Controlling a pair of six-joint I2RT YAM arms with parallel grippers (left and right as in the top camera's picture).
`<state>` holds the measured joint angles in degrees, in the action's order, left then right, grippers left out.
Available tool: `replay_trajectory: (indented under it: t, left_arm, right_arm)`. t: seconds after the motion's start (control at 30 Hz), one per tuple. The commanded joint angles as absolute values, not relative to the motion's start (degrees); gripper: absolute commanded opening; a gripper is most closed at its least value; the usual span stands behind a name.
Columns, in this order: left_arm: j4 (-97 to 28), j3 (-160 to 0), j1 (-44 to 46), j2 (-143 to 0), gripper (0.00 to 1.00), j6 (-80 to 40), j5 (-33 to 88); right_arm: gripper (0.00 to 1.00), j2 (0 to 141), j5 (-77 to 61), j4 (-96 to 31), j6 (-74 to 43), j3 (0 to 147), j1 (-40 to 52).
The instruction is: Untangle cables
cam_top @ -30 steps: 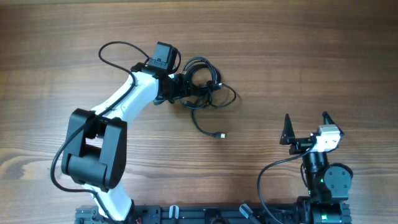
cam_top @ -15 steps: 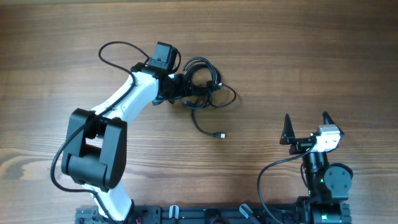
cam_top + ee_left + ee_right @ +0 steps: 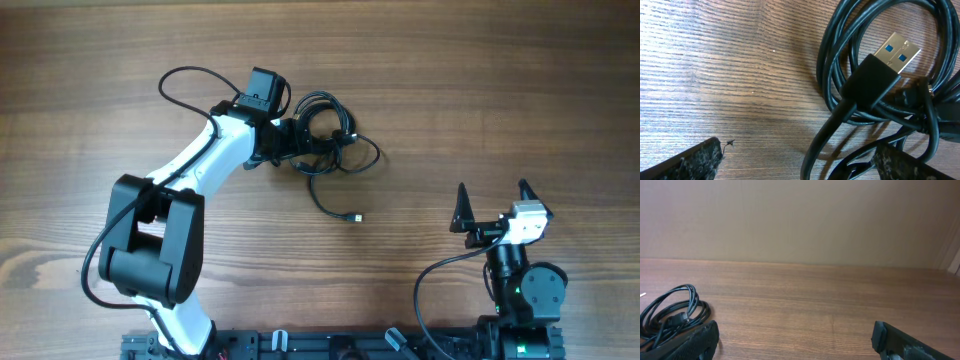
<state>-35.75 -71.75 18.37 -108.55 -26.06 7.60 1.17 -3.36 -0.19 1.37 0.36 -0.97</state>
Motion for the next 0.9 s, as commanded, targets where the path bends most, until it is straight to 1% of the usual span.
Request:
replay_trajectory:
  t: [0.0,0.1,0.17,0.23,0.3,0.37,0.43,0.47,0.5,0.6,0.7,0.8,0.87]
  left_arm:
    - [-35.6,-72.2,18.3,-109.3,1.00,-26.0,8.3]
    - [-35.6,-72.2,18.3,-109.3,1.00,-26.0,8.5]
    - [-34.8,-72.2,18.2,-109.3,0.90,-26.0,7.9]
    - [-34.9,-72.2,18.2,-109.3,0.75,-26.0,8.9]
    - [-35.0,-72.2,18.5,-109.7,0.69,-26.0,9.6]
    - [-34.4,-72.2,18.6,-110.7,0.54,-26.0,9.6]
    - [-34.5,-72.2,18.6,-111.6,0.34,-26.0,9.6]
    - [-34.6,-72.2,18.6,-111.7,0.15,-26.0,9.6]
    - [-34.6,-72.3,18.6,-111.5,0.04,-26.0,9.6]
    - [-35.2,-73.9,18.6,-108.9,0.04,-25.9,10.2]
    - [-36.6,-78.8,18.6,-99.2,0.04,-26.0,11.1]
    - [-36.0,-79.1,18.6,-91.1,0.04,-26.0,11.4]
    - [-36.5,-79.1,18.6,-87.7,0.04,-26.0,14.6]
  right_arm:
    - [1.00,1.0,-2.9,0.0,1.5,0.3,-1.2]
    - [1.00,1.0,-2.9,0.0,1.5,0.3,-1.2]
    - [1.00,1.0,-2.9,0.0,1.5,0.3,-1.2]
    - [1.00,1.0,-2.9,0.0,1.5,0.3,-1.2]
    - [1.00,1.0,-2.9,0.0,1.5,0.3,-1.2]
    - [1.00,1.0,-3.0,0.0,1.5,0.3,-1.2]
    - [1.00,1.0,-2.9,0.0,1.5,0.3,-1.2]
    - [1.00,1.0,-2.9,0.0,1.5,0.3,-1.2]
    - [1.00,1.0,-2.9,0.0,1.5,0.3,-1.2]
    - [1.00,1.0,-2.9,0.0,1.5,0.3,-1.2]
    - [1.00,1.0,-2.9,0.0,1.5,0.3,-1.2]
    - [1.00,1.0,-2.9,0.0,1.5,0.3,-1.2]
    - [1.00,1.0,-3.0,0.0,1.5,0.3,-1.2]
